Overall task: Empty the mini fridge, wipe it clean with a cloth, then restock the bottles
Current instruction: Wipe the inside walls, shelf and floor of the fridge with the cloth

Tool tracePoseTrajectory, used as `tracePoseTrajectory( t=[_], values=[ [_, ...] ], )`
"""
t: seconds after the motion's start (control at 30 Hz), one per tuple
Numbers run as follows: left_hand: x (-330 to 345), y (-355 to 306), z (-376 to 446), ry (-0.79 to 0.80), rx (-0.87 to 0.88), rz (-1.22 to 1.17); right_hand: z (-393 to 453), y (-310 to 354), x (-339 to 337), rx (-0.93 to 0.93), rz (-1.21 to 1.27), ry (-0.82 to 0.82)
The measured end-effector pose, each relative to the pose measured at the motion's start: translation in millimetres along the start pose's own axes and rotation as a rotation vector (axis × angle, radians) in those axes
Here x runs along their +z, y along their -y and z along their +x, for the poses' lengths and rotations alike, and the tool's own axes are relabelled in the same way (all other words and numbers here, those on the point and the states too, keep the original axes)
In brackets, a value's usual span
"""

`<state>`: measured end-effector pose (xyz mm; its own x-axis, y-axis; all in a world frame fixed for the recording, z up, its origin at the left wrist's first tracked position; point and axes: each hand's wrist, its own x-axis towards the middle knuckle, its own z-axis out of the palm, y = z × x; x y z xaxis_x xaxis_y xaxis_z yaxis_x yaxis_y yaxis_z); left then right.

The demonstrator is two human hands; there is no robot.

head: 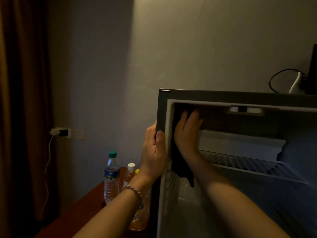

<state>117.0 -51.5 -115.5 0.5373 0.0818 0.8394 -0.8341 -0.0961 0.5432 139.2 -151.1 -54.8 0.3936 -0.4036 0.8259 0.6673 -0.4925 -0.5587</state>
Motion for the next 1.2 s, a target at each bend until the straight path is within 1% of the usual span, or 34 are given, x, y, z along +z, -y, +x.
tracePoseTrajectory(
  t=[0.07,0.13,0.27,0.37,0.43,0.5,0.57,0.63,0.7,0.73,0.8,0.87,1.07,1.13,1.2],
  values=[
    [0.8,0.6,-0.4,0.000,0.002,-0.007,14.7,-11.9,7.3,0.081,-0.100,0.016],
    [1.3,1.8,-0.6,-0.004,0.008,-0.013,26.8,-24.4,14.7,0.110,-0.197,0.023],
    [1.4,4.2,-0.3,-0.001,0.021,-0.034,39.0,-33.5,23.9,0.171,-0.299,0.037],
    [1.0,4.2,0.7,0.001,0.021,-0.052,44.8,-31.1,22.3,0.246,-0.493,0.098],
    [0.2,3.9,1.1,-0.003,0.016,-0.037,45.9,-23.7,18.5,0.331,-0.525,0.100],
    [0.1,3.1,-0.1,-0.001,0.004,-0.022,43.8,-18.0,15.9,0.359,-0.543,0.091],
    [0.2,2.9,-3.3,-0.003,-0.011,-0.017,39.5,-15.2,14.4,0.325,-0.516,0.102],
    [0.4,3.4,-6.2,-0.007,-0.026,-0.017,32.9,-13.7,8.1,0.286,-0.379,0.144],
    [0.2,4.0,-7.7,-0.003,-0.029,-0.021,20.0,-13.8,-6.4,0.205,-0.246,0.237],
    [0.0,3.9,-7.6,-0.002,-0.027,-0.027,12.6,-14.8,-15.5,0.164,-0.224,0.314],
    [-0.4,4.4,-6.8,-0.003,-0.032,-0.035,3.4,-19.7,-30.1,0.080,-0.294,0.463],
    [-0.6,4.0,-6.8,-0.002,-0.037,-0.032,3.1,-24.7,-33.3,0.021,-0.414,0.522],
    [-3.1,-10.3,-7.0,0.096,-0.105,-0.094,11.5,-24.0,-11.6,0.057,-0.498,0.406],
    [-4.1,-7.7,-5.2,0.104,-0.093,-0.109,18.4,-27.1,-3.7,0.027,-0.640,0.396],
    [-3.7,-4.7,-4.5,0.108,-0.085,-0.096,27.2,-29.8,4.7,0.025,-0.722,0.337]
  ],
)
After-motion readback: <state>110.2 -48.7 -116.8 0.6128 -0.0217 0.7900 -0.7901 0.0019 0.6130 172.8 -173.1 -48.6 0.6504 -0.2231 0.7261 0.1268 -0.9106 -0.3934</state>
